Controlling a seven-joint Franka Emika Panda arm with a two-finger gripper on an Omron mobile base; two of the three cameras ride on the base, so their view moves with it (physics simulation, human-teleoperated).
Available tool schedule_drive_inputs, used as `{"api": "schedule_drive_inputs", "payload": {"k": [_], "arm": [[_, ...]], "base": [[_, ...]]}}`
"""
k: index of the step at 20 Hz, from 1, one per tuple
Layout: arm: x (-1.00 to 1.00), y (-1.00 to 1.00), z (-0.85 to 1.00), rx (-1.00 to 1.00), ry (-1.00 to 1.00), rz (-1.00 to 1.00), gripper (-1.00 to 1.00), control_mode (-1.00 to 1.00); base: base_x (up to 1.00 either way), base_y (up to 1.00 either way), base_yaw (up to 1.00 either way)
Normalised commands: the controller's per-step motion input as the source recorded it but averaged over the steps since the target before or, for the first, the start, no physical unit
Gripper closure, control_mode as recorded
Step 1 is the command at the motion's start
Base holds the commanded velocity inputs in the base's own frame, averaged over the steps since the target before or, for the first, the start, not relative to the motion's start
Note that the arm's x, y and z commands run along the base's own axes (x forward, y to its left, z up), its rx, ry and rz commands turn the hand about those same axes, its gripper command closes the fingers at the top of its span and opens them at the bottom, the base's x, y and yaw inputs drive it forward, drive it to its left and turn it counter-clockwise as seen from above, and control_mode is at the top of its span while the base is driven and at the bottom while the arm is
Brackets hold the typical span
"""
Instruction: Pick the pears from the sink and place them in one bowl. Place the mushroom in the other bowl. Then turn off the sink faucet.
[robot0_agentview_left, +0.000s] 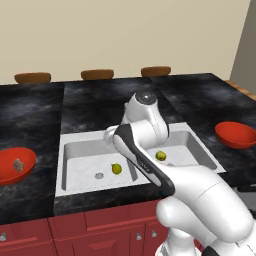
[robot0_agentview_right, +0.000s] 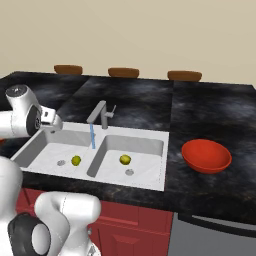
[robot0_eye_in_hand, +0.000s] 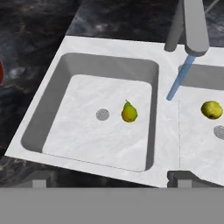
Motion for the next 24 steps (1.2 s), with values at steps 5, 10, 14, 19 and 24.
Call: {"api": "schedule_drive_inputs", "payload": {"k": [5,10,14,19,24], "arm": [[0.00,-0.12,-0.30,-0.05,0.10,-0.05,-1.00,-1.00],[0.04,-0.22,-0.29,-0.01,0.09,-0.01,-1.00,-1.00],[0.15,-0.09,-0.36,-0.01,0.04,0.00,-1.00,-1.00],[0.20,0.00,-0.36,-0.04,0.02,-0.01,-1.00,-1.00],[0.28,0.00,-0.32,-0.04,0.03,-0.03,-1.00,-1.00]], "base": [[0.00,0.00,0.00],[0.00,0.00,0.00],[0.00,0.00,0.00],[0.00,0.00,0.00],[0.00,0.00,0.00]]}}
